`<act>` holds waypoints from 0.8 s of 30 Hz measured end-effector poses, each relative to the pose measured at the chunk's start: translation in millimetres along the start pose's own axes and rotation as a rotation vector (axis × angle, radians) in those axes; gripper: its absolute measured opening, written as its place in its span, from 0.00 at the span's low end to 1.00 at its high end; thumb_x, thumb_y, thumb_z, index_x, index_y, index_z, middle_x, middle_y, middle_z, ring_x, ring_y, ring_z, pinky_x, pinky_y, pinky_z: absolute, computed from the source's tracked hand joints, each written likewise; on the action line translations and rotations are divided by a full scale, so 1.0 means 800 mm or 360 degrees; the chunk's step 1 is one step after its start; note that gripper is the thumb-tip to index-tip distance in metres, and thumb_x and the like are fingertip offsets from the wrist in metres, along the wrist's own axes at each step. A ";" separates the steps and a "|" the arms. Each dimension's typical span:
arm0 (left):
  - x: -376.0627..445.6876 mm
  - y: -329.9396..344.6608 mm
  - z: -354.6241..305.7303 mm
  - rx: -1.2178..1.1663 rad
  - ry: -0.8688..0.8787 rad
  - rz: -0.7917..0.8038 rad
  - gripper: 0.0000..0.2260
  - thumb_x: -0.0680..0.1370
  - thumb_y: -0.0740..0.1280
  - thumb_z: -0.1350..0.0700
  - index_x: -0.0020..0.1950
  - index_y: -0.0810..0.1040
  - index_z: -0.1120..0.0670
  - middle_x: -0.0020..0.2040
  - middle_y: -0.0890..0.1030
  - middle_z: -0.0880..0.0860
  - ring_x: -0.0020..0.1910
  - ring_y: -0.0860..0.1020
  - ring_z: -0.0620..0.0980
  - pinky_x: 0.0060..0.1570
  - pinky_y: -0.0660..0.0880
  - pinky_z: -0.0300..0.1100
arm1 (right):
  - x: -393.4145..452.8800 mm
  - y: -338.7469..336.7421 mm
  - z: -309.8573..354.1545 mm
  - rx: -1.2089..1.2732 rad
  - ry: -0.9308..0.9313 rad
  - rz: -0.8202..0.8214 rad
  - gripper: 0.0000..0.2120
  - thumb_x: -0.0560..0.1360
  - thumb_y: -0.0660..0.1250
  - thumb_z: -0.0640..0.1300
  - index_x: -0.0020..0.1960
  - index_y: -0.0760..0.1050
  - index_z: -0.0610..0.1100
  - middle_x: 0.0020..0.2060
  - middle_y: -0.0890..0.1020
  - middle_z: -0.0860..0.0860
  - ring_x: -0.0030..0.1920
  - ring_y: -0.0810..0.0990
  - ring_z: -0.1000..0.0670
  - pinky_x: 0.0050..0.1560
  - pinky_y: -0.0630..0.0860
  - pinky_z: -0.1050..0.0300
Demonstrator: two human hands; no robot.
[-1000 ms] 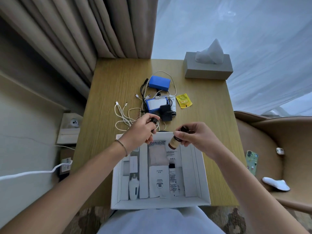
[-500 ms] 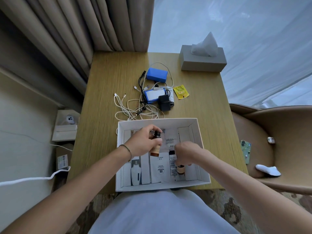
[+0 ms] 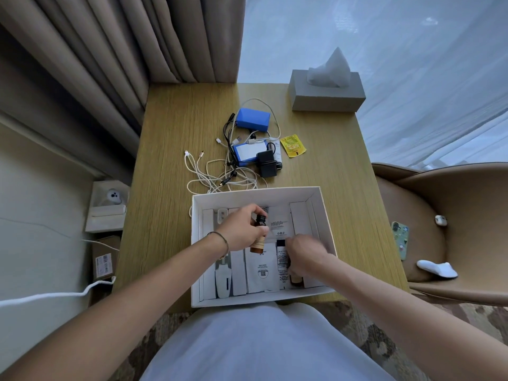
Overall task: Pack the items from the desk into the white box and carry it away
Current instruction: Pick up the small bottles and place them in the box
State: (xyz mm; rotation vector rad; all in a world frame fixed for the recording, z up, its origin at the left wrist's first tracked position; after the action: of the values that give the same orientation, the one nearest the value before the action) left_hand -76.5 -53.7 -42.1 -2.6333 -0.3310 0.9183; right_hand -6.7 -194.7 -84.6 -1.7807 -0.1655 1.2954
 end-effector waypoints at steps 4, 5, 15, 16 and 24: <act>0.018 0.012 0.001 0.0021 -0.0037 0.0004 0.12 0.77 0.71 0.55 0.60 0.76 0.49 0.50 0.81 0.55 0.47 0.83 0.54 0.46 0.84 0.51 | -0.011 0.000 -0.006 0.0147 -0.0030 -0.0076 0.12 0.75 0.71 0.44 0.56 0.74 0.43 0.44 0.79 0.48 0.46 0.80 0.44 0.36 0.71 0.54; 0.022 0.015 0.000 0.0014 -0.0048 0.0001 0.12 0.77 0.71 0.55 0.59 0.76 0.49 0.49 0.81 0.55 0.46 0.83 0.54 0.45 0.84 0.51 | -0.016 -0.004 -0.008 0.0204 -0.0053 -0.0094 0.09 0.76 0.70 0.46 0.53 0.74 0.44 0.41 0.77 0.49 0.44 0.79 0.44 0.36 0.71 0.54; 0.075 0.054 -0.014 0.0014 -0.0078 -0.0155 0.13 0.72 0.76 0.53 0.55 0.78 0.49 0.51 0.81 0.52 0.50 0.80 0.53 0.49 0.79 0.47 | -0.060 -0.085 -0.085 0.0712 0.0112 -0.0779 0.15 0.78 0.62 0.44 0.63 0.79 0.50 0.44 0.85 0.52 0.36 0.75 0.54 0.32 0.69 0.61; 0.079 0.057 -0.016 0.0028 -0.0067 -0.0178 0.14 0.72 0.77 0.52 0.54 0.78 0.49 0.50 0.81 0.51 0.49 0.79 0.51 0.44 0.77 0.43 | -0.060 -0.085 -0.089 0.0737 0.0136 -0.0758 0.15 0.78 0.62 0.43 0.63 0.79 0.50 0.45 0.85 0.52 0.36 0.75 0.53 0.34 0.72 0.59; 0.088 0.082 -0.015 0.0299 0.0021 -0.0243 0.06 0.72 0.77 0.56 0.44 0.81 0.49 0.40 0.81 0.44 0.42 0.79 0.47 0.39 0.74 0.38 | -0.050 -0.077 -0.066 0.0809 0.0091 -0.0775 0.16 0.76 0.61 0.43 0.61 0.80 0.49 0.47 0.85 0.49 0.49 0.81 0.45 0.40 0.72 0.55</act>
State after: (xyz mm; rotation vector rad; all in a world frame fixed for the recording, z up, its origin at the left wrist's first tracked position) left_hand -7.4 -94.4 -97.6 -2.4057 -0.4151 0.8388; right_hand 42.2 -211.6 -10.2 -1.2390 -0.2016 0.8388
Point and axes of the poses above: each hand's wrist, its own x-axis towards the middle knuckle, its own y-axis out of the palm, z = x × y, the point moved 6 cm from there along x, towards the middle knuckle
